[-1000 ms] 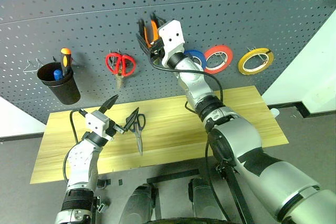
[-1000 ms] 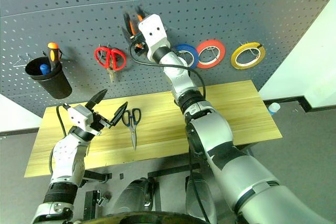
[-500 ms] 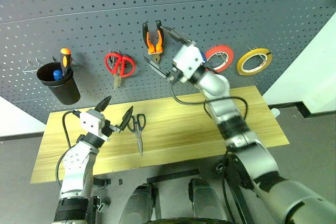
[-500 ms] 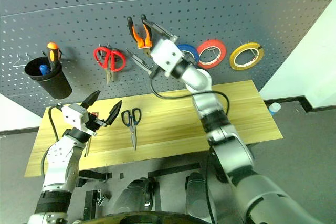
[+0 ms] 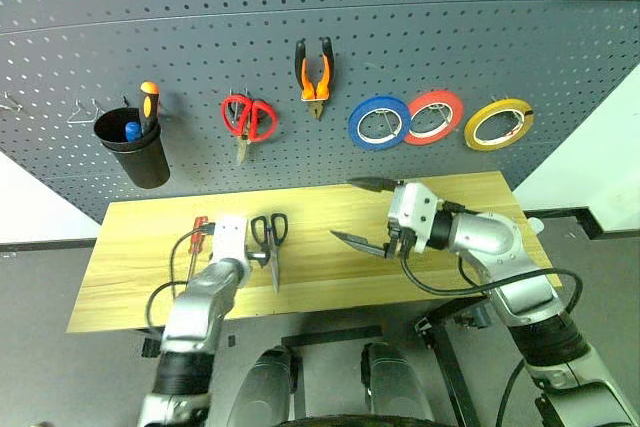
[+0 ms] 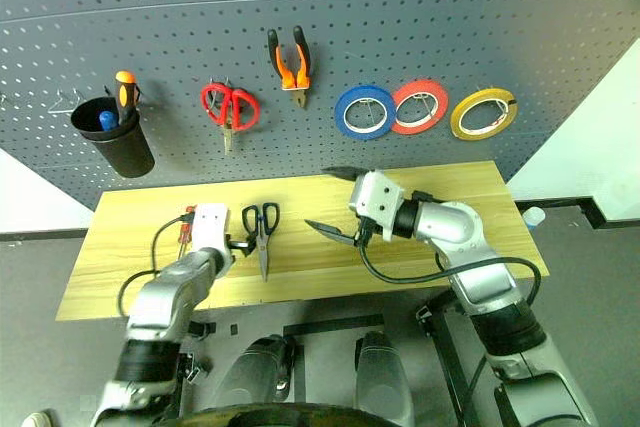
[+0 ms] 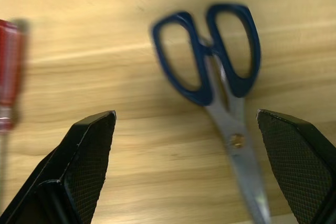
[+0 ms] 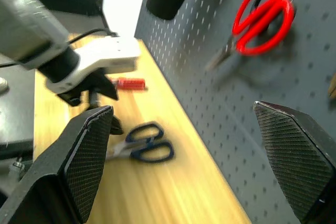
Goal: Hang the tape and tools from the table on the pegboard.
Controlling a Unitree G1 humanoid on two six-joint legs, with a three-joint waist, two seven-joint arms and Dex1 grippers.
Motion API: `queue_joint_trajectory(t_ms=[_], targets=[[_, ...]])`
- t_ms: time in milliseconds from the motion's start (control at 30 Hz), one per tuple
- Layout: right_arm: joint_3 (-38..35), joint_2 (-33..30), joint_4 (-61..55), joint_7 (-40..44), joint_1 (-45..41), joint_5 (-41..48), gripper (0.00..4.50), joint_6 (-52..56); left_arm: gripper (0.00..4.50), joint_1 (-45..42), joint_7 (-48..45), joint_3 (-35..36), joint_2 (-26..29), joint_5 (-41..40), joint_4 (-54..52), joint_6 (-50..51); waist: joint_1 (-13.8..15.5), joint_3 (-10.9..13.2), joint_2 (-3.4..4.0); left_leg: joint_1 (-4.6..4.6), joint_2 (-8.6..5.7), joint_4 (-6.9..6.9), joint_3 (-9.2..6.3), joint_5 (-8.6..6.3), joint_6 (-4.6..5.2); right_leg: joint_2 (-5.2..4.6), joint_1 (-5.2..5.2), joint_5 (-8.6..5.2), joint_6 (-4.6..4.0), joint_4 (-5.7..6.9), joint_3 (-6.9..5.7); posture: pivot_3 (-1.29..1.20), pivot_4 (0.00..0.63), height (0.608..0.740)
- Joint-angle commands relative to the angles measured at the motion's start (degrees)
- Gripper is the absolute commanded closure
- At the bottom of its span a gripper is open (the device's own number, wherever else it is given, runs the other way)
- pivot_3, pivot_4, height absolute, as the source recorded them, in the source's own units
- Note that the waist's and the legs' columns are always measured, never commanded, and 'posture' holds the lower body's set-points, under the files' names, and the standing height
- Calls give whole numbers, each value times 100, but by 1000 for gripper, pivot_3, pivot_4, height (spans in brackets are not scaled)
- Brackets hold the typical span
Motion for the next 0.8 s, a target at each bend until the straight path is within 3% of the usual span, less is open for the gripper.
queue_joint_trajectory(t_ms=[33, 200, 500, 700, 800], targets=[[-83, -19, -75, -39, 66, -114, 21, -153, 0, -416, 319, 8, -235, 167, 423, 452, 2, 2, -4, 0, 0, -1, 0, 0, 0, 0, -1, 0, 0, 0, 0, -48, 147, 740], [-100, -106, -90, 173, 353, 25, 21, 0, 0, -1095, 998, 439, -776, 289, 1236, 916, 40, 17, -30, -10, -2, 7, -1, -1, -3, -3, 0, 0, 1, -7, -5, -67, 140, 740], [-186, -576, 190, 1042, 1118, 654, 21, 1016, 0, -1797, 1280, 653, -936, 327, 2354, 602, 19, 26, -46, -13, -2, 24, 1, -4, -8, -4, 2, 2, 4, -5, -6, -86, 136, 740], [-308, -602, 365, 1096, 1142, 642, 21, 988, 0, -2009, 1420, 1124, -1088, 137, 2687, 523, 7, 27, -48, -13, -2, 34, 4, -5, -10, -4, 8, 4, 9, -6, -7, -97, 137, 740], [-329, -586, 359, 1093, 1149, 619, 0, 976, 648, -2059, 1514, 1403, -1140, 18, 2798, 476, 10, 27, -48, -13, -2, 34, 5, -7, -12, -4, 8, 4, 11, -6, -7, -98, 136, 740]])
